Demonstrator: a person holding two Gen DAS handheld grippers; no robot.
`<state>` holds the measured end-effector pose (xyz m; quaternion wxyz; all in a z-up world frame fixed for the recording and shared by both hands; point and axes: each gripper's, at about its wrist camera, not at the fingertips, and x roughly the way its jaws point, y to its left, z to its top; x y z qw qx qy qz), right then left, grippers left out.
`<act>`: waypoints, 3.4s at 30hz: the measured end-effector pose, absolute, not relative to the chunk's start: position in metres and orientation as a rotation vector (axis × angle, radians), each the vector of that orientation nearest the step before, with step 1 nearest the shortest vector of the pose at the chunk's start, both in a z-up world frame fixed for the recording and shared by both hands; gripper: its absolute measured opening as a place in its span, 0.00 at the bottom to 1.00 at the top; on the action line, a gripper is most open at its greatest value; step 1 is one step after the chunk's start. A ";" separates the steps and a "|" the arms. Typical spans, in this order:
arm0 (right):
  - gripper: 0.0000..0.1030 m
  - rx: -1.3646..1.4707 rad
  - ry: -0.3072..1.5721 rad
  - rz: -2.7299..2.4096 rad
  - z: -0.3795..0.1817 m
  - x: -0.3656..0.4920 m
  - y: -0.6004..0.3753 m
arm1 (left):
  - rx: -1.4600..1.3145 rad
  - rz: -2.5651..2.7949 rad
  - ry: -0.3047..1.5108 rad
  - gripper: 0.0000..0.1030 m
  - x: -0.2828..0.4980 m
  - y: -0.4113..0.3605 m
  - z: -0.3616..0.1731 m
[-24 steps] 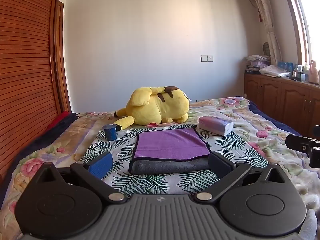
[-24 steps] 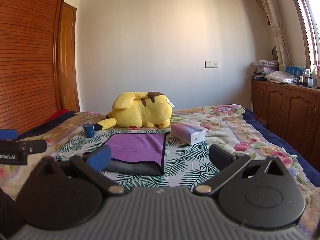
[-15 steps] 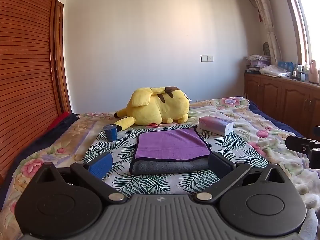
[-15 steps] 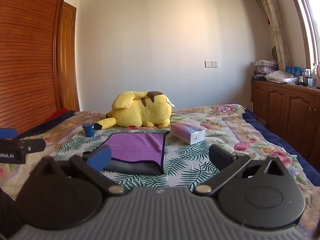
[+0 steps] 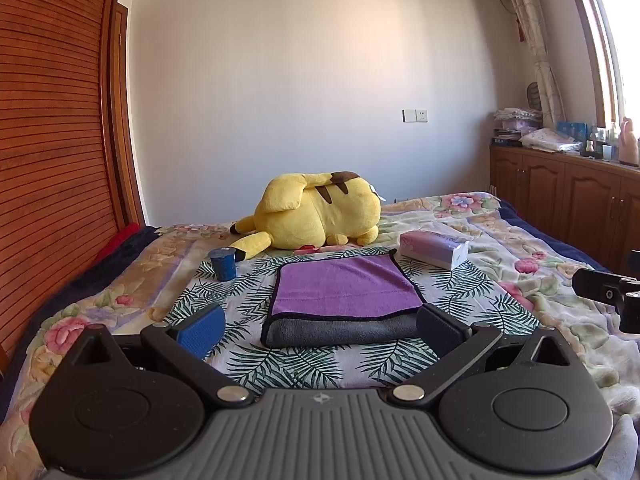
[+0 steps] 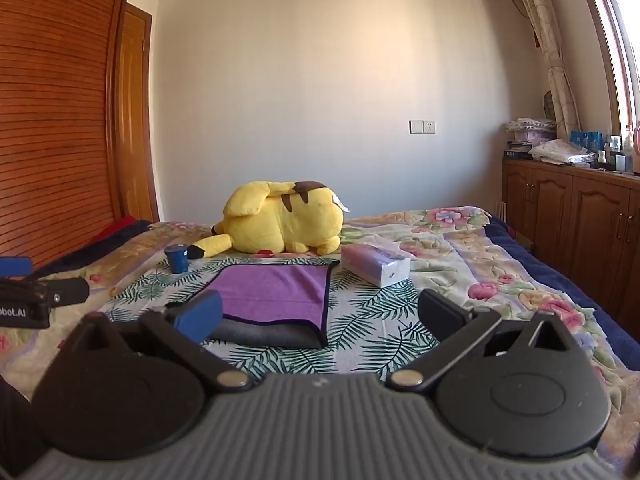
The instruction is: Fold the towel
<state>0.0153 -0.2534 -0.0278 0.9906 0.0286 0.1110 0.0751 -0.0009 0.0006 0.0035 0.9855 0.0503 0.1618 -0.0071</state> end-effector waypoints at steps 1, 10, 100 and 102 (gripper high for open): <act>1.00 0.057 0.223 0.150 -0.030 0.015 -0.256 | 0.102 -0.014 0.324 0.84 -0.001 0.001 0.003; 1.00 0.055 0.224 0.148 -0.033 0.017 -0.255 | 0.106 -0.014 0.324 0.84 0.000 0.002 0.001; 0.86 -0.052 0.425 0.290 -0.035 0.115 -0.227 | 0.214 -0.139 0.460 0.84 0.128 0.008 -0.007; 0.86 -0.058 0.433 0.297 -0.036 0.121 -0.225 | 0.214 -0.143 0.462 0.84 0.136 0.009 -0.008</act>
